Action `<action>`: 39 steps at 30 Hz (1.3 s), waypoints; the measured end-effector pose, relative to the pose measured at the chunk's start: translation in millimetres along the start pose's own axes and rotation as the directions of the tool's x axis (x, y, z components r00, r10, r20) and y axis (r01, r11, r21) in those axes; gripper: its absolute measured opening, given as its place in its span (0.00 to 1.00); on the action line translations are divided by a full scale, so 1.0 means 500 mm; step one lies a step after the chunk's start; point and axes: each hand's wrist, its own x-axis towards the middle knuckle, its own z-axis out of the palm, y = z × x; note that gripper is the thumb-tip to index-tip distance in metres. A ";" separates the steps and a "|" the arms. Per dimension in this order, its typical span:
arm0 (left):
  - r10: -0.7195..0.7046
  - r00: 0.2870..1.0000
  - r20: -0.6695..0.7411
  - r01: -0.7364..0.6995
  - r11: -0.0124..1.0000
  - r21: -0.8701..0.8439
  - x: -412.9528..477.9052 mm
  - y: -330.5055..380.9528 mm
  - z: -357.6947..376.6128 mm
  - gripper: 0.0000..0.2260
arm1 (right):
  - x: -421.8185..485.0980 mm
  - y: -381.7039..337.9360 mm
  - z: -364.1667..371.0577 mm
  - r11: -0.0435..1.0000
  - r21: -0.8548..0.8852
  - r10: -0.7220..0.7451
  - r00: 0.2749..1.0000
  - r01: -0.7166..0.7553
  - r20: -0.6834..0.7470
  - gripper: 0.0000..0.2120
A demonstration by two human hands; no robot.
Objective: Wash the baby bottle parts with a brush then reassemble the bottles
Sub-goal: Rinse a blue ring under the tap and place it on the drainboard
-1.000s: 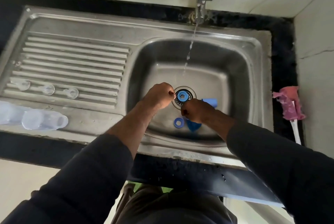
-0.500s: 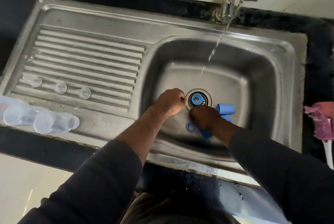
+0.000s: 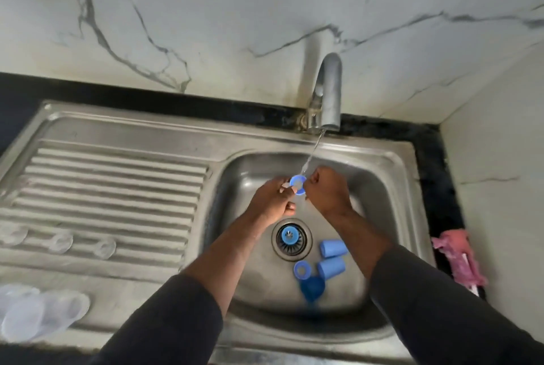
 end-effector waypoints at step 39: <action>0.312 0.943 -0.112 -0.309 0.950 0.044 -0.022 0.119 -0.002 0.10 | -0.050 -0.088 -0.111 0.419 0.867 0.089 0.963 -0.269 0.256 0.10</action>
